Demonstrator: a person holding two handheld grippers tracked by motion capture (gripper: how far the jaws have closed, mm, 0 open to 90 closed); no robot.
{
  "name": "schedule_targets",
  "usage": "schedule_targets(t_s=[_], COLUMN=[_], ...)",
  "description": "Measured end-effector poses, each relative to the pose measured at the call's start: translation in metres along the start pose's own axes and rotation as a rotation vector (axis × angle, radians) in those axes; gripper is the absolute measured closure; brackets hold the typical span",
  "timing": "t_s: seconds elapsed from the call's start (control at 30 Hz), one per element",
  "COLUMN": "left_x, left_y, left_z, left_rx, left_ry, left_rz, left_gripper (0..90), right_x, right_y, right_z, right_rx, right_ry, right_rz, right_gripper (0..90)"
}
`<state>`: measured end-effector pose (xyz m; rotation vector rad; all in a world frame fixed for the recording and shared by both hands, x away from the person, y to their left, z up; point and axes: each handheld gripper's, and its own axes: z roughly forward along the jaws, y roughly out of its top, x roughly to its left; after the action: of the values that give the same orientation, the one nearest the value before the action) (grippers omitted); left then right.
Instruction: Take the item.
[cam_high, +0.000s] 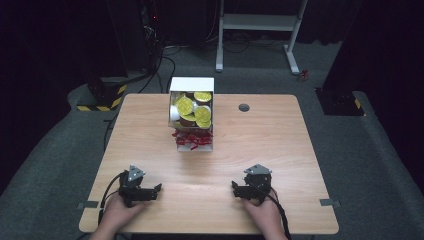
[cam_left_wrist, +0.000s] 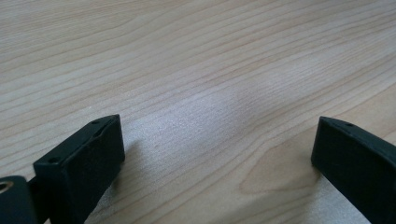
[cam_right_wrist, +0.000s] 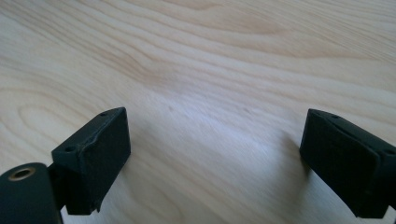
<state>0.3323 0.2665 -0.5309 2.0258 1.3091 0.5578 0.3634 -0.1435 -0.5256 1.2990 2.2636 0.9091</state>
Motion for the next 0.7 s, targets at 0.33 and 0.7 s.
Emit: schedule_targets(t_s=[0.33, 0.7], left_x=[0.0001, -0.0030], left_y=[-0.0002, -0.0018], left_z=[-0.0002, -0.0027], left_rx=[0.001, -0.012], left_ry=[0.005, 0.018], left_rz=[-0.006, -0.016], left_gripper=[3.0, 8.0], right_x=[-0.0085, -0.0092], right_y=[-0.0081, -0.0094], right_z=[-0.0081, -0.0094], right_rx=[-0.001, 0.002], right_ry=[0.010, 0.026], right_rz=[-0.016, -0.025], right_gripper=[8.7, 8.6])
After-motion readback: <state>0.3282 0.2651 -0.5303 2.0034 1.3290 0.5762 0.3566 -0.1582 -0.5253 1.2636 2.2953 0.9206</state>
